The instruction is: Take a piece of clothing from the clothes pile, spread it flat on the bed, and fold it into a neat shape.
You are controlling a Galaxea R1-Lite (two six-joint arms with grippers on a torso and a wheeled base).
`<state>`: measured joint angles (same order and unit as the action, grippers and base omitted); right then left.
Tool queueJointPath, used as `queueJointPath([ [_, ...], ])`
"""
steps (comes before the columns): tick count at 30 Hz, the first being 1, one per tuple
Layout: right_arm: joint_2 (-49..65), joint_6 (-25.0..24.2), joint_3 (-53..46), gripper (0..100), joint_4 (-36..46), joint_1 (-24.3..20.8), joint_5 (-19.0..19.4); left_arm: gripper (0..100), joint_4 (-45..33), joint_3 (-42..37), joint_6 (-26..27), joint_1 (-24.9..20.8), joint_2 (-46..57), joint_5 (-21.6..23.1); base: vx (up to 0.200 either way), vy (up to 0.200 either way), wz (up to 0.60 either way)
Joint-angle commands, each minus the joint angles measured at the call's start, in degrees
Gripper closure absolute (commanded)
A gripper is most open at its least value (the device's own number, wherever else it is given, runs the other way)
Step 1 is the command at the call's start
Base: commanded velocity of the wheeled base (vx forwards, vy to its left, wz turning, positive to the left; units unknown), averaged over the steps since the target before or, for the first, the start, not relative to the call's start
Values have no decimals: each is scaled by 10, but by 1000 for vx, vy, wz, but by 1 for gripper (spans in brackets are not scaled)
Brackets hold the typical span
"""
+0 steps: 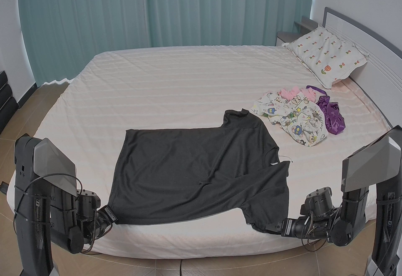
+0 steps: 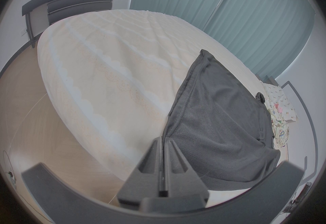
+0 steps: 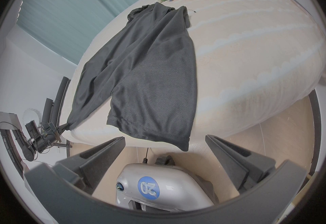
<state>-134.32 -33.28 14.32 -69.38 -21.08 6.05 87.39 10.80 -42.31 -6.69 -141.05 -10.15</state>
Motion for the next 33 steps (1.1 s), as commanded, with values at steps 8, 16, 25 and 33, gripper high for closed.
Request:
queueJointPath([
  [8,-54,-16,28,0,-45,-25,-35,100,1,1,0,0,-2,0,0,0,0],
  [16,-69,-21,46,0,-57,-33,-58,100,0,2,0,0,-1,0,0,0,0],
  [25,-46,-21,0,100,-58,-16,-52,100,1,2,0,0,-1,0,0,0,0],
  [33,27,-21,-59,100,-58,36,4,100,10,-9,0,0,9,-2,0,0,0],
])
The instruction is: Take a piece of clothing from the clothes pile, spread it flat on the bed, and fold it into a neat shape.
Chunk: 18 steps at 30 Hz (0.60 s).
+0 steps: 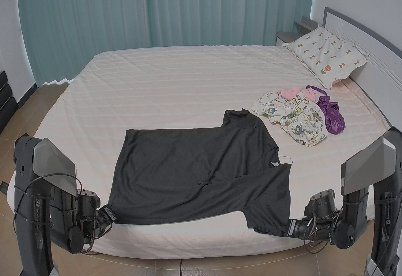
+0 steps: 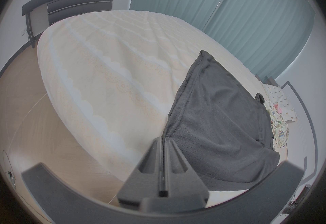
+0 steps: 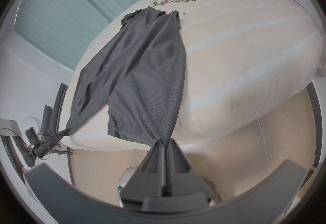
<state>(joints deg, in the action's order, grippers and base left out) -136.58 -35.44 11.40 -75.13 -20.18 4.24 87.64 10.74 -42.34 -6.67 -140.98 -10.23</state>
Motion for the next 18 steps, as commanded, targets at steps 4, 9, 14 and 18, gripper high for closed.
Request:
queueJointPath([
  [4,94,-1,-55,100,-1,51,50,100,24,-20,2,0,19,-5,0,0,0],
  [9,148,-1,-68,100,-2,80,81,100,23,-23,3,0,57,-6,0,0,0],
  [14,195,-1,-59,100,-3,103,84,100,23,-23,4,0,115,-5,0,0,0],
  [18,243,-1,-39,100,-1,112,93,100,23,-18,10,0,163,-5,0,0,0],
])
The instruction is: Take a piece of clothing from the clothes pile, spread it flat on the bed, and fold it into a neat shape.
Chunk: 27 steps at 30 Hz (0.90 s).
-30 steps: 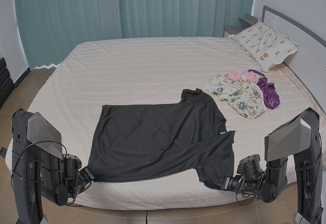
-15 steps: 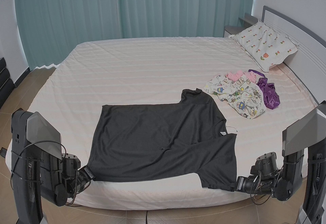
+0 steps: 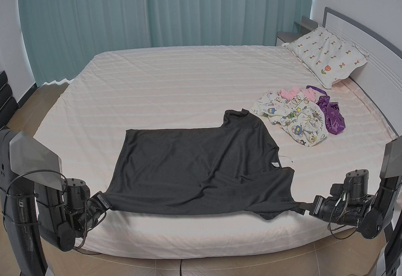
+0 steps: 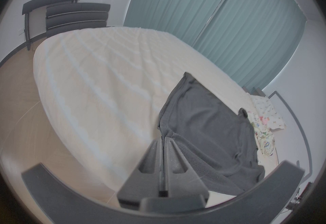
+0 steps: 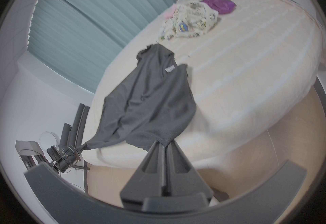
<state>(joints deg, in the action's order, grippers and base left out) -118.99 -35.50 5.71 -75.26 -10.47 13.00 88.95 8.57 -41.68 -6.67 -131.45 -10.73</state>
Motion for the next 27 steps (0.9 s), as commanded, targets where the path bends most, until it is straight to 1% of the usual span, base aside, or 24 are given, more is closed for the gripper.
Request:
queueJointPath([
  [1,68,0,18,100,0,15,5,100,10,4,4,-1,69,0,0,0,0],
  [6,104,0,41,100,8,26,7,100,10,0,8,-1,113,1,0,0,0],
  [11,118,0,33,100,12,26,8,100,9,-10,25,-1,110,1,0,0,0],
  [14,126,3,11,100,22,29,18,100,9,-32,42,-1,109,5,0,0,0],
  [16,128,9,-5,100,22,35,27,100,9,-48,56,-2,109,5,0,0,0],
  [18,128,14,-13,100,22,37,29,100,9,-58,64,-2,108,7,0,0,0],
  [22,120,50,-41,100,23,48,31,100,9,-81,76,-6,97,9,0,0,0],
  [27,118,58,-57,100,23,51,37,100,8,-84,80,-12,71,8,0,0,0],
])
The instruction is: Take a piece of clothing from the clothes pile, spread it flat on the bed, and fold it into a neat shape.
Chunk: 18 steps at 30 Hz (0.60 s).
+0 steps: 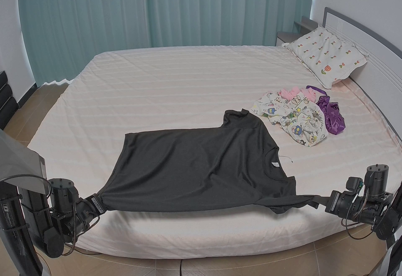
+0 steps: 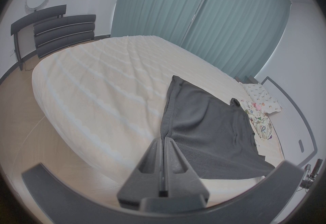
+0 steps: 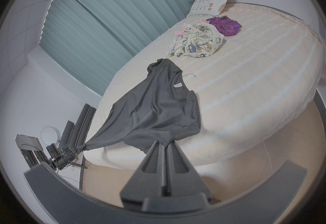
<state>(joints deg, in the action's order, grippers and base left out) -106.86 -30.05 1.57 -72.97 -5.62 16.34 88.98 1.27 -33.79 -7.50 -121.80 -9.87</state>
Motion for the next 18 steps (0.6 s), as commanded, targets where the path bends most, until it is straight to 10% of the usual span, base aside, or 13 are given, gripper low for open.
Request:
queueJointPath([
  [1,-5,10,-16,100,8,3,4,100,-1,-11,2,-7,-38,-1,0,0,0],
  [18,3,81,-16,100,100,7,5,100,-170,-11,26,-41,-18,-6,0,0,0],
])
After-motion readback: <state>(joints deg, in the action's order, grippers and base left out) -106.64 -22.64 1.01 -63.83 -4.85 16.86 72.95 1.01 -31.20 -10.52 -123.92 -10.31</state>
